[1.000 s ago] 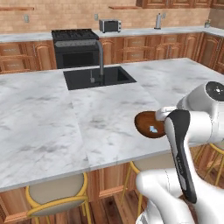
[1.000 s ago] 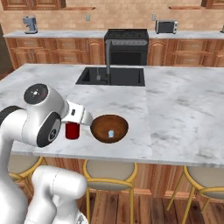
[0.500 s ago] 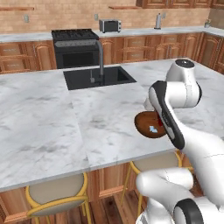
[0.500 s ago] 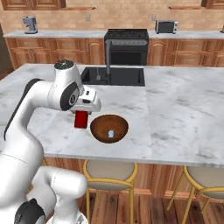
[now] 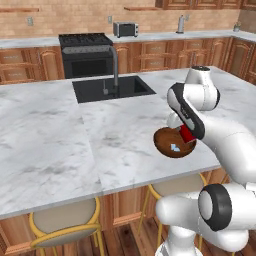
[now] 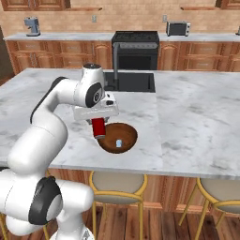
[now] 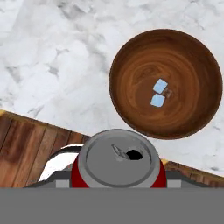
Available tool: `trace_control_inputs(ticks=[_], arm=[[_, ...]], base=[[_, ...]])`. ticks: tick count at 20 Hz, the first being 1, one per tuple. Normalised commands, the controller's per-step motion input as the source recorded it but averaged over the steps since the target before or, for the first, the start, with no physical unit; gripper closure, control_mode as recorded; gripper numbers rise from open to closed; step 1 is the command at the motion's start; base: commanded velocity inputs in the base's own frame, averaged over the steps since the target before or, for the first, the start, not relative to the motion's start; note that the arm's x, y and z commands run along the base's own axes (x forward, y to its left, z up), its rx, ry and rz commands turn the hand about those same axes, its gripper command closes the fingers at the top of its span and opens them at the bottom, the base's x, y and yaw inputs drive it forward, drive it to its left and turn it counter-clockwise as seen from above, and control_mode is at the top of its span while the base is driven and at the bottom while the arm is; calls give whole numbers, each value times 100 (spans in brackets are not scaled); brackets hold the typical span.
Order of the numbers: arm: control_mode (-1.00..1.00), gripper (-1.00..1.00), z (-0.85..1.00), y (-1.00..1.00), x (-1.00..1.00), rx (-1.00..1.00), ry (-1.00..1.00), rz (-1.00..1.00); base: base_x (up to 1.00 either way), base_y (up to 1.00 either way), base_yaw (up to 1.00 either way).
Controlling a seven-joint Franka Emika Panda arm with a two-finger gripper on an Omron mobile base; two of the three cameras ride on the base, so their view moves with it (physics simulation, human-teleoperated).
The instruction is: Open the fridge, grab two sodas, and place both sodas inside the bowl with ice on the dining counter.
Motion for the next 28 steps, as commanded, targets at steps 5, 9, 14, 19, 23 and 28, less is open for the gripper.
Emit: trace_control_inputs(ticks=[5, 9, 14, 19, 23, 28], arm=[[-100, 100, -22, -22, 17, -8, 0, 35], [-100, 100, -18, -13, 28, -4, 0, 36], [-100, 100, -29, -5, 51, 0, 3, 36], [-100, 100, -43, 0, 65, -3, 8, 30], [-100, 100, -43, -1, 53, -4, 9, 21], [-100, 100, -41, -1, 44, -6, 11, 17]], base=[[0, 0, 0], [0, 0, 0], [0, 0, 0], [0, 0, 0], [0, 0, 0], [0, 0, 0]])
